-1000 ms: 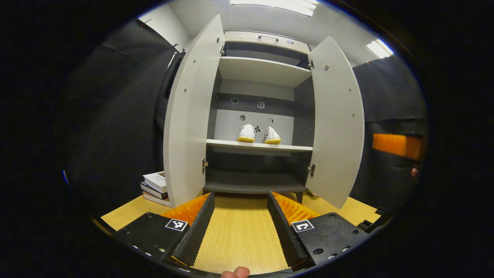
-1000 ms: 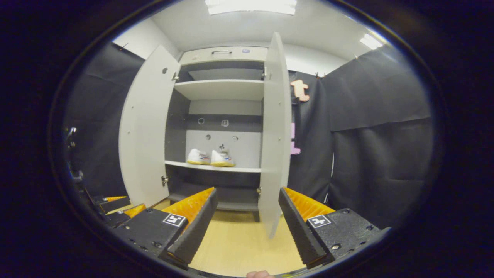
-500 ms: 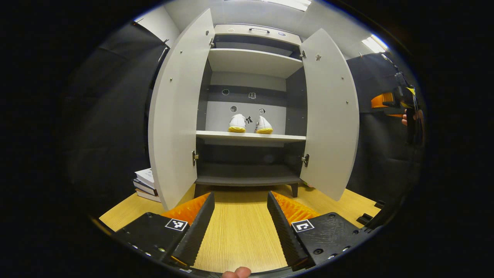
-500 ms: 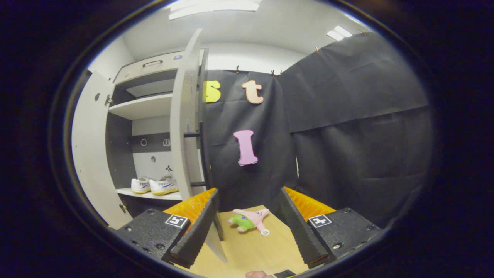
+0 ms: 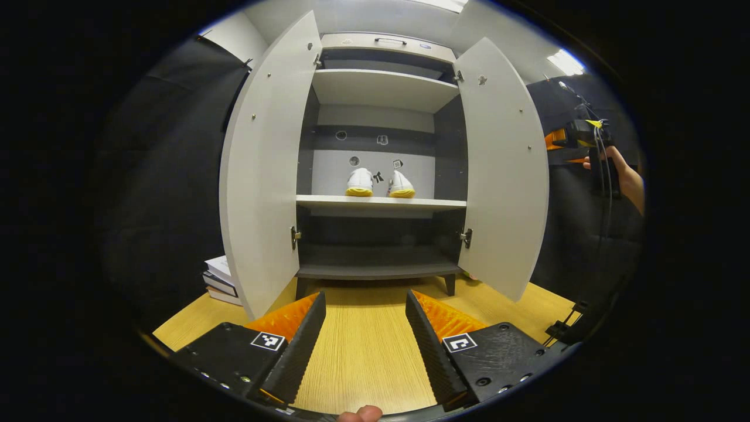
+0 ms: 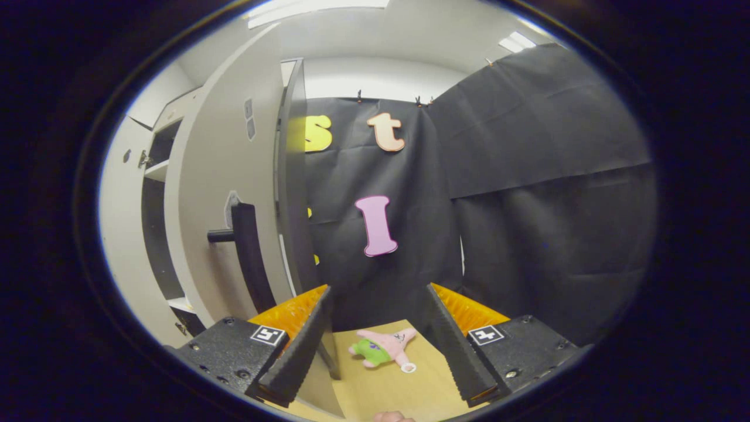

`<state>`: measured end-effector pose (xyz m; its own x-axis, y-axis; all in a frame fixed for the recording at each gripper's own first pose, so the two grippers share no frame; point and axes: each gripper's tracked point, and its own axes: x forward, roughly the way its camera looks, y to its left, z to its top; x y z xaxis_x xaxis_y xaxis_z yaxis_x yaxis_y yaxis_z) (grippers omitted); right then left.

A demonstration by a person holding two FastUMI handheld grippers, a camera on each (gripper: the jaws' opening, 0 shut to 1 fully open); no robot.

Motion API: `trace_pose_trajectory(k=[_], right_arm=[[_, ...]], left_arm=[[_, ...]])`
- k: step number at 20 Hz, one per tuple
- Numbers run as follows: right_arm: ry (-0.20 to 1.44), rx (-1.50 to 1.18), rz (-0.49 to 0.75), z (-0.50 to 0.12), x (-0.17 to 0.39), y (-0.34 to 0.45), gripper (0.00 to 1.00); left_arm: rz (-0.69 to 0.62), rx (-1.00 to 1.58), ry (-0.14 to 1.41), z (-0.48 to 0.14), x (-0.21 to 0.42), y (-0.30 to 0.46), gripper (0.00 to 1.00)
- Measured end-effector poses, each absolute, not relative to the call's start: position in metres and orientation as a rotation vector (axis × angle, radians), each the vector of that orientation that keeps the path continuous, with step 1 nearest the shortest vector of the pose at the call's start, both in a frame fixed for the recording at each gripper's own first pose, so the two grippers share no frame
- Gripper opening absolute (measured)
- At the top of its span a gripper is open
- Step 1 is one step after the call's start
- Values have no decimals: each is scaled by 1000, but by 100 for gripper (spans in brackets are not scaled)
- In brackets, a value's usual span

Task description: Grab one shoe with the right hand and put it into the shoe cabinet, grab the other shoe with the left hand and put it into the shoe cabinet; then close the right door with the right hand and the left door with the left hand.

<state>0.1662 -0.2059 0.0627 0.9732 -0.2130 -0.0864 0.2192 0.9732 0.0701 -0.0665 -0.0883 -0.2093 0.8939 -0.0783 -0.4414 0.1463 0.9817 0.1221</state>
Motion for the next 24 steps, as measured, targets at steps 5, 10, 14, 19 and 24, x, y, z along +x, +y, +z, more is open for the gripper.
trace_pose_trajectory(k=[5,10,14,19,24], right_arm=[[75,63,-211,65,178,-204,98],[82,69,-181,66,176,-187,95],[85,90,-144,63,171,-157,95],[71,82,-60,63,177,-109,95],[53,87,-27,62,190,-72,95]], left_arm=[[-120,142,487,-220,-68,-94,82],[-129,150,481,-219,-66,-96,82],[-113,143,485,-220,-67,-90,82],[-84,148,480,-220,-64,-75,82],[-37,151,485,-219,-64,-53,82]])
